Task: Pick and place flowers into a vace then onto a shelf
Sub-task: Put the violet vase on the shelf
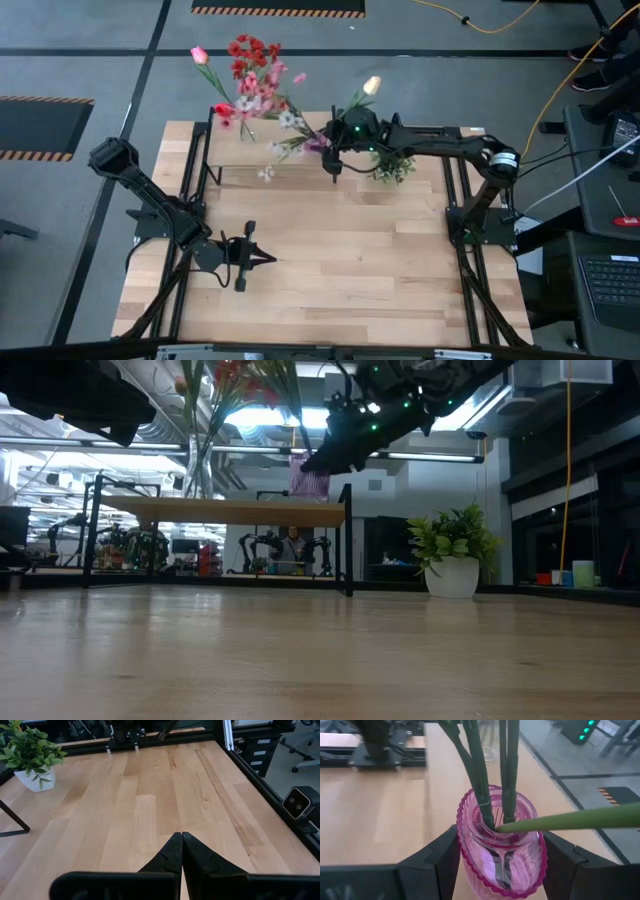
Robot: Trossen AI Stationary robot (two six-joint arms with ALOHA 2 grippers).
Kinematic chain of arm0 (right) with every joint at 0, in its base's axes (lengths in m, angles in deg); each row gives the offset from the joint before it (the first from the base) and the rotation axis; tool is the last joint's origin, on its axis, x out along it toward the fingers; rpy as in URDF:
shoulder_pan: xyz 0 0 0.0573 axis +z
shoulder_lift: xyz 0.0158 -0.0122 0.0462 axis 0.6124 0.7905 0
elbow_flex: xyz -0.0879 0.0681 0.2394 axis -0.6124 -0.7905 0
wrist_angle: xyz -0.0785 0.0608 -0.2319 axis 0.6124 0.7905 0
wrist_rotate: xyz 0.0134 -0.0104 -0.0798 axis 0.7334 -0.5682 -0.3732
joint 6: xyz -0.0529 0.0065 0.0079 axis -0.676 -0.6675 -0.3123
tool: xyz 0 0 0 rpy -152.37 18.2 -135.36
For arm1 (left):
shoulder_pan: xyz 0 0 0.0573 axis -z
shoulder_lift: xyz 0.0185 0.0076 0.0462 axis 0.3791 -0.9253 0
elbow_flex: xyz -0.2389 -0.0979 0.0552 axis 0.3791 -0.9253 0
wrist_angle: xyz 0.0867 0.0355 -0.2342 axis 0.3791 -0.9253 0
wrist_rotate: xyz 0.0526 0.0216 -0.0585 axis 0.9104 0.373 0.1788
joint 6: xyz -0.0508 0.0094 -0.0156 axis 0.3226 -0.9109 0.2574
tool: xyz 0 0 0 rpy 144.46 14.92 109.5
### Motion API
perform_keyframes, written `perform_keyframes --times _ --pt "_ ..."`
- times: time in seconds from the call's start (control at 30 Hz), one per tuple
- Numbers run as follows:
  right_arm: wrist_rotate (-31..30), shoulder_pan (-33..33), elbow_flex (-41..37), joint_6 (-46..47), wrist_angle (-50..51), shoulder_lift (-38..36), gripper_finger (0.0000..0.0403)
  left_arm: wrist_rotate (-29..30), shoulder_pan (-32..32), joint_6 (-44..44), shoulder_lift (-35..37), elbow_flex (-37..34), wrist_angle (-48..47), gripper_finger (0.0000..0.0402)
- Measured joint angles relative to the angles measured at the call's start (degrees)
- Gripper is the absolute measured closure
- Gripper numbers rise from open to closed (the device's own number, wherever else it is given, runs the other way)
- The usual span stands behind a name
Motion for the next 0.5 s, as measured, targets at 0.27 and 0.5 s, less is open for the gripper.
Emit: perform_keyframes --times 0.27,0.5 --pt "0.4 -2.0 0.0 -0.3 0.0 0.1 0.0194 0.0 0.0 0.0 0.0 0.0 0.0 0.0399" --pt "0.2 -2.5 0.0 3.2 -0.3 0.1 0.0194 0.0 0.0 0.0 0.0 0.0 0.0 0.0398"
